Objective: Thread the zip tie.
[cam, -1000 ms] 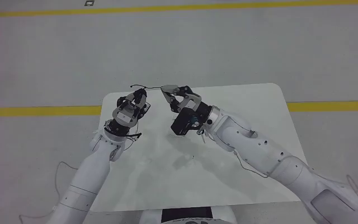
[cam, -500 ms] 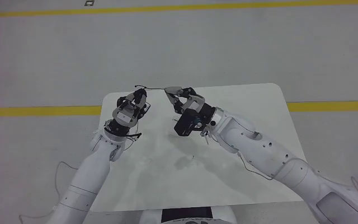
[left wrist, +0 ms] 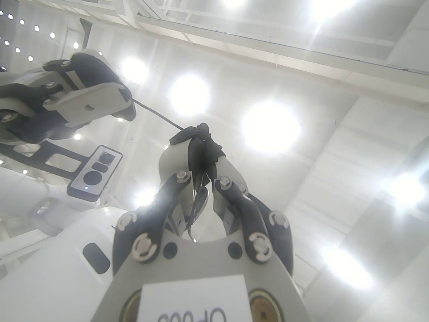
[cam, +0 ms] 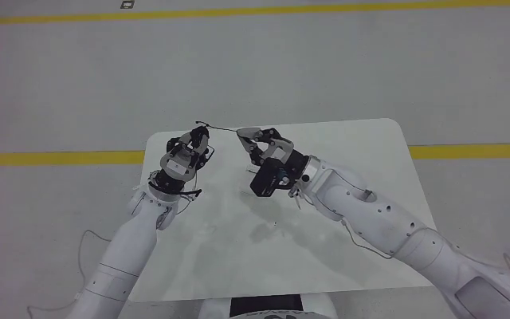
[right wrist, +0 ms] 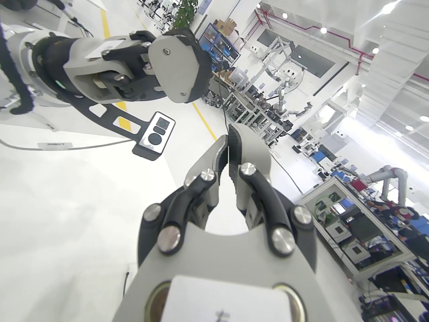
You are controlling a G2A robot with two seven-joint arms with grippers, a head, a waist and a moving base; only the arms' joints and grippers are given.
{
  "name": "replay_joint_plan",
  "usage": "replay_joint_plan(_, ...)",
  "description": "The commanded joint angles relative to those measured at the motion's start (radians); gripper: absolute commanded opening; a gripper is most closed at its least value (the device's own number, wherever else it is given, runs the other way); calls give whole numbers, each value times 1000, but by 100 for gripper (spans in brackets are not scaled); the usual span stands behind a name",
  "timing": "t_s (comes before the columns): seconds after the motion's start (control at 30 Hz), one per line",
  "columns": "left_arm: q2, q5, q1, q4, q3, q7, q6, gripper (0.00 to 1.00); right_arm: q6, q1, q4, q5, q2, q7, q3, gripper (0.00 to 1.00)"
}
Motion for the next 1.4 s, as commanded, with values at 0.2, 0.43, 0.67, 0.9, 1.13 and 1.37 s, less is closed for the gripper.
replay_joint_plan(0.2, 0, 0, 0, 0, 0, 0, 0, 0, -33, 61, -4, 0, 29, -10, -60, 0)
replay_joint_plan(0.43, 0, 0, 0, 0, 0, 0, 0, 0, -16, 113, -4, 0, 55, -3, -127, 0)
replay_joint_plan(0.67, 0, 0, 0, 0, 0, 0, 0, 0, -2, 163, -4, 0, 77, -7, -186, 0)
replay_joint_plan(0.9, 0, 0, 0, 0, 0, 0, 0, 0, 11, 210, -5, 0, 94, -9, -245, 0)
replay_joint_plan(1.13, 0, 0, 0, 0, 0, 0, 0, 0, 28, 242, -6, 0, 104, -16, -290, 0)
replay_joint_plan(1.37, 0, 0, 0, 0, 0, 0, 0, 0, 32, 271, -9, 0, 114, -11, -327, 0)
